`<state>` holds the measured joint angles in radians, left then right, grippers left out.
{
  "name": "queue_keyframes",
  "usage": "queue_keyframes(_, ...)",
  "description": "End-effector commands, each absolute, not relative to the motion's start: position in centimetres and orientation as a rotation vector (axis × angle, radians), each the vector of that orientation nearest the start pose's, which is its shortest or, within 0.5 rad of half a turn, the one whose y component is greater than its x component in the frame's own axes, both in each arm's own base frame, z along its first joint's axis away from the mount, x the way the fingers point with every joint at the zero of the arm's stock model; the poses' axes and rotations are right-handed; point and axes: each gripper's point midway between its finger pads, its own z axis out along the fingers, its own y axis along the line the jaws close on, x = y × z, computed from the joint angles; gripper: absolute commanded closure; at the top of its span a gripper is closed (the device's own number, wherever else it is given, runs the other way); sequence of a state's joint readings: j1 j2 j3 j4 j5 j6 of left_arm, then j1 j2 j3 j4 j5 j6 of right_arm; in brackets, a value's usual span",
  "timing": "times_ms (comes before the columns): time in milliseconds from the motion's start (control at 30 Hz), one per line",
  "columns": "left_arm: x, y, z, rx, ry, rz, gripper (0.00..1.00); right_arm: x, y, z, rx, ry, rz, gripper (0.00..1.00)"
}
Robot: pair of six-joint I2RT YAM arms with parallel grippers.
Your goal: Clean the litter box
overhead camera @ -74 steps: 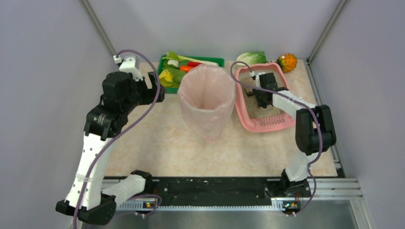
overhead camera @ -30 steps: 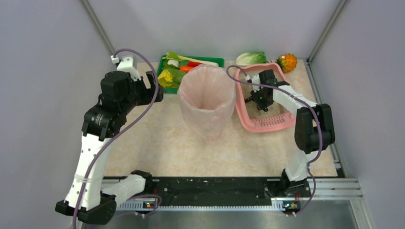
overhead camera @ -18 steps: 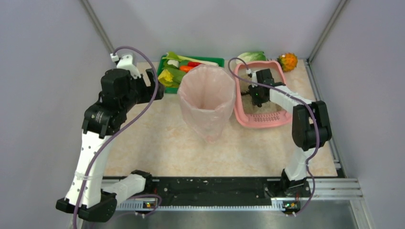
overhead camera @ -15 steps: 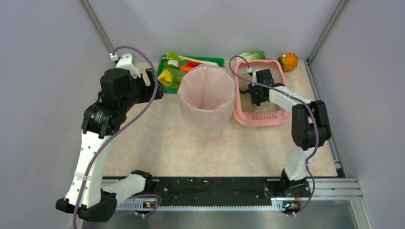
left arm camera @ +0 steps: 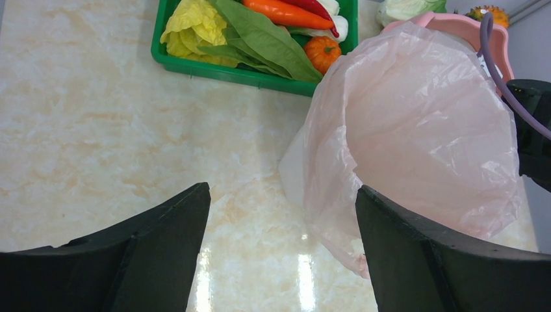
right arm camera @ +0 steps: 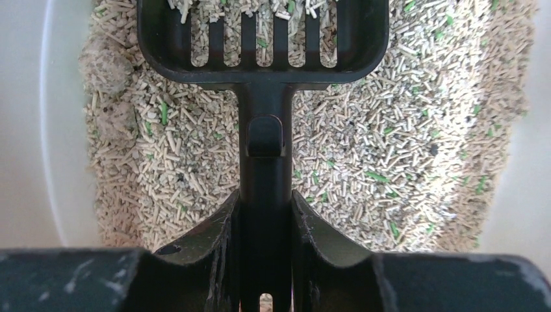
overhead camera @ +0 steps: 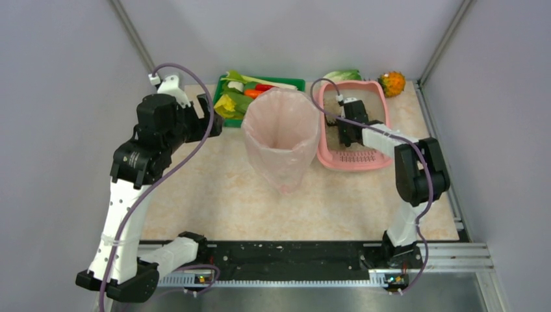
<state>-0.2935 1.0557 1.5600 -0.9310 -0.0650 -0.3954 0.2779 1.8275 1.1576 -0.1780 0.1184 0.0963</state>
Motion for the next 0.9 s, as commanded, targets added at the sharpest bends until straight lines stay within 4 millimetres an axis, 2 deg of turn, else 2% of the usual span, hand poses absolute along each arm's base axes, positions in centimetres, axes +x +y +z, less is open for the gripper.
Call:
queue_keyframes(0, 26.8, -8.6, 39.8, -0.155, 1.944, -0.401, 0.12, 45.2, 10.2, 11.8, -0.306, 2.298, -0.065, 1.00)
queue_keyframes(167, 26.9, -8.6, 39.9, -0.146, 1.950, -0.396, 0.12, 43.6, 9.6, 13.9, -0.476, 2.371, -0.111, 1.00)
queue_keyframes(267, 27.1, -8.8, 39.9, -0.142, 1.962, -0.397, 0.13, 42.2, 9.2, 14.5, -0.546, 2.433, -0.131, 1.00)
queue_keyframes(467, 27.4, -9.1, 40.0, -0.134, 1.971, -0.403, 0.13, 38.6, 7.8, 12.9, -0.644, 2.574, -0.172, 1.00)
queue_keyframes(633, 27.9, -9.3, 40.2, -0.124, 1.975, -0.401, 0.13, 36.2, 7.6, 11.8, -0.691, 2.629, -0.138, 1.00)
queue_keyframes(767, 28.3, -9.5, 40.2, -0.111, 1.982, -0.401, 0.13, 35.3, 6.5, 12.3, -0.709, 2.639, -0.204, 1.00)
queue_keyframes(867, 28.6, -9.7, 40.1, -0.100, 1.990, -0.400, 0.13, 35.3, 5.4, 13.4, -0.750, 2.608, -0.284, 1.00)
